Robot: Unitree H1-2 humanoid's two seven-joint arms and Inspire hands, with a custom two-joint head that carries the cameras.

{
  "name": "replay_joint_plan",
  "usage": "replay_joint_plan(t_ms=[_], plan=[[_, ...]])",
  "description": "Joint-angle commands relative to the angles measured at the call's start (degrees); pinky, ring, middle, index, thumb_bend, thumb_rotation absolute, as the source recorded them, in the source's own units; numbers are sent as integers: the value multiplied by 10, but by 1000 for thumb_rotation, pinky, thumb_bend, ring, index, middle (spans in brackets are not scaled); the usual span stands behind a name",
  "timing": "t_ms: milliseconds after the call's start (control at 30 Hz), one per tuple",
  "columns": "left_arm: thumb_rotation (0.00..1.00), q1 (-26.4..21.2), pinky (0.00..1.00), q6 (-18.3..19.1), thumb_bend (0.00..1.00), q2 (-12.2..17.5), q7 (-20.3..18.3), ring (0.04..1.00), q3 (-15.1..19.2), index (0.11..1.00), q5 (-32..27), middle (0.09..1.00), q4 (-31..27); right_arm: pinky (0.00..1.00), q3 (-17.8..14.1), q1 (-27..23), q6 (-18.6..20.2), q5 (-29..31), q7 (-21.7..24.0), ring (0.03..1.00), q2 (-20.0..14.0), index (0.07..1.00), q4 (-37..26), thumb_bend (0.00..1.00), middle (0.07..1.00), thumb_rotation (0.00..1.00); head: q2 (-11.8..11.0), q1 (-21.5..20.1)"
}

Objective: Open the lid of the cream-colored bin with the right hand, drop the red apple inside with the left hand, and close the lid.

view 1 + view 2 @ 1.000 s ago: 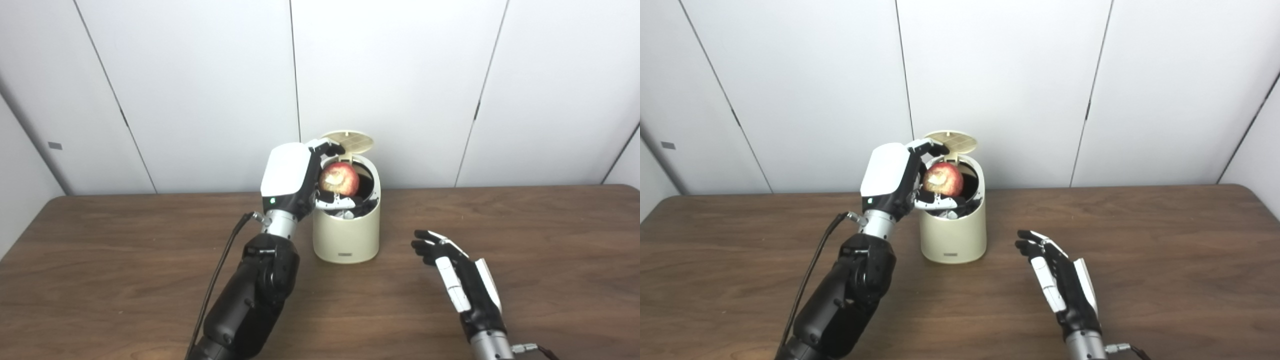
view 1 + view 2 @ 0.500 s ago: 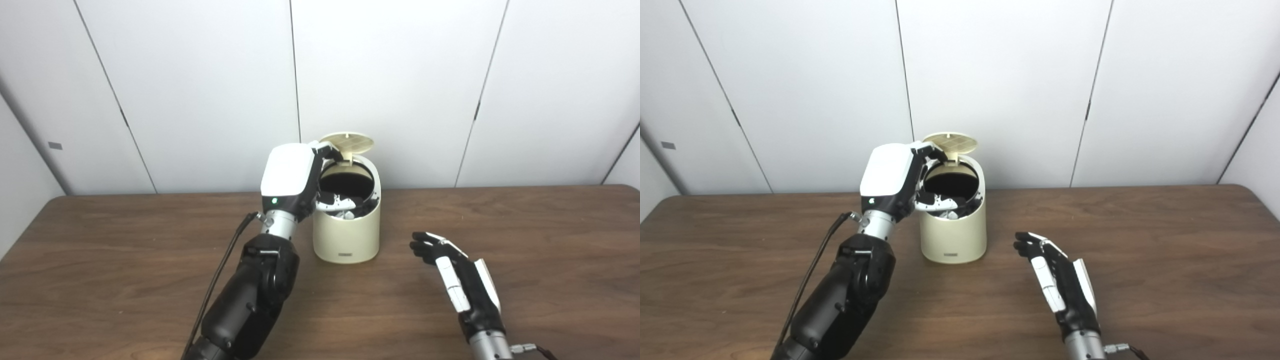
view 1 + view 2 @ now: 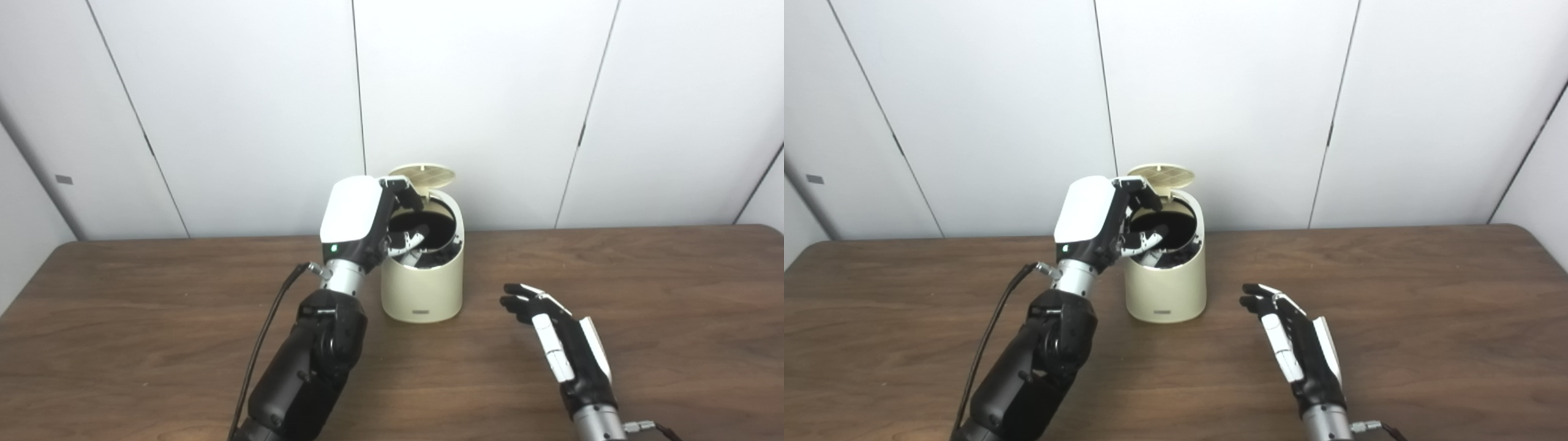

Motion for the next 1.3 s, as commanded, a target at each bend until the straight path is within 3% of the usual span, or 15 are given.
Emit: replay_joint_plan(t_ms=[0,200,500,633,733,967,1100,1167,1200,1233,1267], plan=[[0,-19,401,-19,479,0,24,455,13,479,-12,512,-11,785,-1,-16,-10,3,1,761,3,743,-19,526,717,1000,0,1],[0,-13,402,-46,476,2,53,469,24,473,-16,528,-15,785,-3,-16,-14,15,5,768,1,749,-17,508,724,1000,-1,3],[0,-2,406,-58,477,3,67,480,34,471,-17,523,-36,780,-6,-15,-9,18,9,765,-4,756,-20,509,727,1000,-1,1],[0,12,361,-76,477,1,74,436,50,492,-42,495,-60,779,-12,-14,-17,30,10,771,-5,774,-20,521,743,1000,0,7],[0,33,340,-58,475,-9,46,410,77,508,-90,474,-100,780,-18,-15,-18,31,7,796,-7,786,-22,552,763,1000,0,12],[0,110,310,-21,472,-9,-31,435,123,512,-190,540,-189,821,-34,-35,-34,52,15,890,-17,853,-11,595,862,998,0,13],[0,154,344,-22,493,-6,-42,433,139,501,-203,540,-218,831,-34,-61,-58,45,16,897,-35,859,3,567,879,961,1,13],[0,177,388,-21,508,-1,-49,492,144,491,-206,513,-232,832,-33,-77,-54,31,15,895,-46,863,7,592,890,961,2,13],[45,190,420,-18,502,1,-57,517,145,494,-211,562,-241,831,-32,-86,-49,20,13,891,-52,862,8,597,892,970,2,14],[268,200,462,-17,520,3,-64,554,146,567,-219,609,-247,813,-30,-94,-46,10,11,879,-56,857,9,604,890,975,1,14],[425,208,496,-14,537,4,-71,584,148,623,-229,648,-252,793,-29,-102,-44,1,10,868,-59,853,11,606,887,979,2,14]])
